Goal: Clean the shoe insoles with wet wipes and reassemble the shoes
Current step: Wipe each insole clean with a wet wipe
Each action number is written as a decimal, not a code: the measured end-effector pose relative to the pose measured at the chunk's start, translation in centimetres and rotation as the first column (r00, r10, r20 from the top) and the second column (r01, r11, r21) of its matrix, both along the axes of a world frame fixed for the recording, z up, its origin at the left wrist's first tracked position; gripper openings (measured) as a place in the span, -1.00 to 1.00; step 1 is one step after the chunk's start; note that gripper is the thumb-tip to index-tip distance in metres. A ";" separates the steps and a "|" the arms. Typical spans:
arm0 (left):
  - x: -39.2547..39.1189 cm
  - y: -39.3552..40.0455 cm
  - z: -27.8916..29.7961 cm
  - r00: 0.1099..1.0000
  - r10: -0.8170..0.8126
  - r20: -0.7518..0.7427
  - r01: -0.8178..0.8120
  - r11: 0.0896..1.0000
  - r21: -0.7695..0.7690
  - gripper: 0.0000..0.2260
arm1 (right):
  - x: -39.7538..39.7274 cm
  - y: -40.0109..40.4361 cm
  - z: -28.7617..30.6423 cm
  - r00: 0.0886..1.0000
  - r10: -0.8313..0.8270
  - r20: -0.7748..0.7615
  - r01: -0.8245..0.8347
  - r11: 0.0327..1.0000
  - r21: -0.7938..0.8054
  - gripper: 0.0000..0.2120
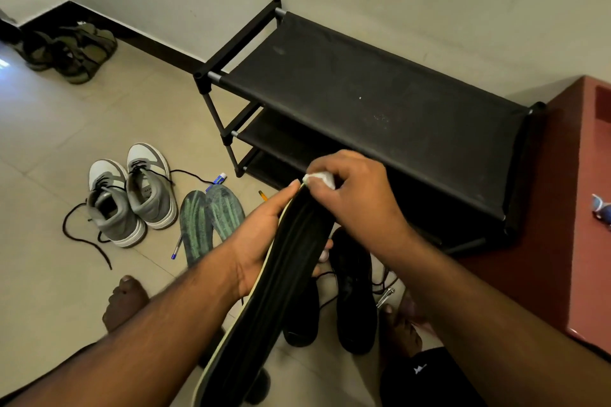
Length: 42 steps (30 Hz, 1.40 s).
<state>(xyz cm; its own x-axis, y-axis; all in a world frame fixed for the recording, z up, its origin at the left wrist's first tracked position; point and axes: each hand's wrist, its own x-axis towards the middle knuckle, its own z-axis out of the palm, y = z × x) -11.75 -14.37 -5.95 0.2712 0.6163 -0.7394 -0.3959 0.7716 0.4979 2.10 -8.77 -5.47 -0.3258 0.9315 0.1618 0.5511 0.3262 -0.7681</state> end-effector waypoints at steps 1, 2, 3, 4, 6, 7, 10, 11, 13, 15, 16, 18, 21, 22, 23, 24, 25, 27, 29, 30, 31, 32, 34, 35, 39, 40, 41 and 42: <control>0.0 0.0 0.1 1.000 -0.006 0.003 0.006 1.000 -0.007 -0.35 | 0.4 0.4 0.0 0.999 -0.054 0.003 0.054 0.998 0.012 -0.90; 0.0 0.0 0.1 1.000 -0.008 0.004 0.008 1.000 -0.009 -0.34 | 0.5 0.6 0.0 0.997 -0.078 0.002 0.078 0.997 0.025 -0.90; -0.1 0.1 0.1 1.000 -0.009 0.006 0.009 1.000 -0.005 -0.34 | 0.4 0.4 0.0 0.998 -0.067 -0.001 0.067 0.997 0.031 -0.90; -0.2 0.2 0.1 1.000 -0.006 0.005 0.006 1.000 0.002 -0.35 | 0.1 0.0 0.1 1.000 -0.020 -0.007 0.020 0.999 0.034 -0.91; -0.5 0.4 0.0 1.000 0.015 0.000 -0.015 1.000 0.015 -0.39 | -1.0 -1.5 0.1 0.989 0.144 -0.016 -0.143 0.988 0.064 -0.89; -0.7 0.5 -0.1 1.000 0.030 0.007 -0.030 1.000 0.007 -0.40 | -1.5 -2.3 0.1 0.972 0.234 -0.008 -0.232 0.969 0.083 -0.87; -1.1 0.5 -0.4 0.999 0.038 0.018 -0.038 0.999 -0.007 -0.37 | -1.7 -2.2 0.2 0.943 0.331 0.045 -0.333 0.940 0.068 -0.87; -1.1 0.4 -0.5 1.000 0.024 0.010 -0.024 1.000 0.007 -0.36 | -1.3 -1.5 0.1 0.960 0.276 0.053 -0.279 0.958 0.065 -0.88; -0.8 0.2 -0.3 1.000 -0.008 0.011 0.007 0.999 0.031 -0.33 | 0.0 0.3 0.2 0.994 0.095 0.057 -0.098 0.994 0.052 -0.90; -0.6 0.0 -0.2 0.999 -0.029 0.015 0.028 0.999 0.038 -0.28 | 1.1 1.5 0.3 0.995 -0.045 0.084 0.039 0.997 0.071 -0.91; -0.6 0.0 -0.2 0.999 -0.035 0.016 0.035 0.999 0.039 -0.28 | 1.3 1.7 0.2 0.992 -0.068 0.107 0.059 0.995 0.081 -0.91; -0.6 0.0 -0.3 0.999 -0.032 0.016 0.031 0.998 0.051 -0.28 | 1.0 1.2 0.0 0.989 -0.016 0.146 0.006 0.998 0.068 -0.91; -0.9 0.3 -0.2 1.000 0.027 0.006 -0.028 0.997 0.065 -0.36 | -0.7 -1.0 0.4 0.955 0.218 0.202 -0.228 0.973 0.027 -0.87; -1.1 0.4 -0.2 0.999 0.046 0.003 -0.046 0.997 0.066 -0.38 | -1.1 -1.5 0.7 0.929 0.285 0.235 -0.296 0.955 0.013 -0.85; -1.3 0.4 -0.2 0.999 0.045 -0.002 -0.044 0.996 0.074 -0.39 | -1.3 -1.7 1.0 0.910 0.322 0.263 -0.335 0.942 0.004 -0.85; -1.4 0.4 -0.2 1.000 0.026 -0.008 -0.025 0.996 0.087 -0.38 | -1.3 -1.6 1.2 0.908 0.318 0.273 -0.332 0.943 0.005 -0.85; -1.4 0.3 -0.1 1.000 -0.003 -0.007 0.004 0.995 0.096 -0.36 | -0.9 -1.2 1.3 0.921 0.282 0.270 -0.297 0.955 0.016 -0.86; -1.2 0.0 -0.1 0.998 -0.062 -0.005 0.062 0.994 0.094 -0.32 | 0.1 0.0 1.4 0.948 0.161 0.275 -0.176 0.984 0.032 -0.89; -0.8 -0.2 0.0 0.996 -0.084 0.012 0.083 0.995 0.063 -0.28 | 1.2 1.2 1.2 0.960 0.029 0.280 -0.045 0.998 0.051 -0.91; -0.7 -0.3 0.0 0.996 -0.085 0.013 0.085 0.995 0.053 -0.27 | 1.5 1.5 1.1 0.958 -0.014 0.286 0.000 0.999 0.052 -0.91; -0.6 -0.3 -0.1 0.997 -0.080 0.012 0.080 0.996 0.051 -0.27 | 1.6 1.5 1.0 0.956 -0.029 0.290 0.015 0.999 0.050 -0.91; -0.6 -0.2 -0.2 0.998 -0.067 0.010 0.067 0.997 0.045 -0.27 | 1.4 1.3 0.9 0.956 -0.012 0.294 -0.002 0.999 0.045 -0.91; -0.8 -0.1 -0.3 1.000 -0.025 0.005 0.025 0.999 0.046 -0.29 | 0.5 0.1 0.8 0.954 0.094 0.284 -0.106 0.994 0.027 -0.90; -0.9 0.0 -0.2 1.000 0.004 0.011 -0.004 0.999 0.053 -0.32 | -0.2 -0.7 0.9 0.949 0.169 0.265 -0.182 0.983 0.024 -0.89; -1.2 0.2 -0.2 0.998 0.060 0.018 -0.061 0.997 0.054 -0.39 | -1.3 -1.9 0.7 0.901 0.332 0.279 -0.350 0.936 0.017 -0.88; -1.2 0.2 -0.2 0.999 0.044 0.015 -0.045 0.997 0.060 -0.38 | -0.9 -1.2 0.5 0.912 0.295 0.284 -0.310 0.951 0.009 -0.88; -1.1 0.1 -0.1 1.000 0.023 0.017 -0.024 0.998 0.063 -0.35 | -0.4 -0.5 0.5 0.933 0.231 0.278 -0.243 0.970 0.009 -0.89; -0.9 0.0 0.0 1.000 0.003 0.022 -0.004 0.998 0.056 -0.32 | 0.3 0.3 0.4 0.950 0.151 0.273 -0.162 0.987 0.017 -0.89</control>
<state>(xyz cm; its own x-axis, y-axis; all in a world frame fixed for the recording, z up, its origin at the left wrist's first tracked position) -12.69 -14.34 -5.96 0.2844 0.6574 -0.6978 -0.4097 0.7414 0.5315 2.37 -8.43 -5.05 -0.5038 0.8598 0.0831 0.6752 0.4520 -0.5830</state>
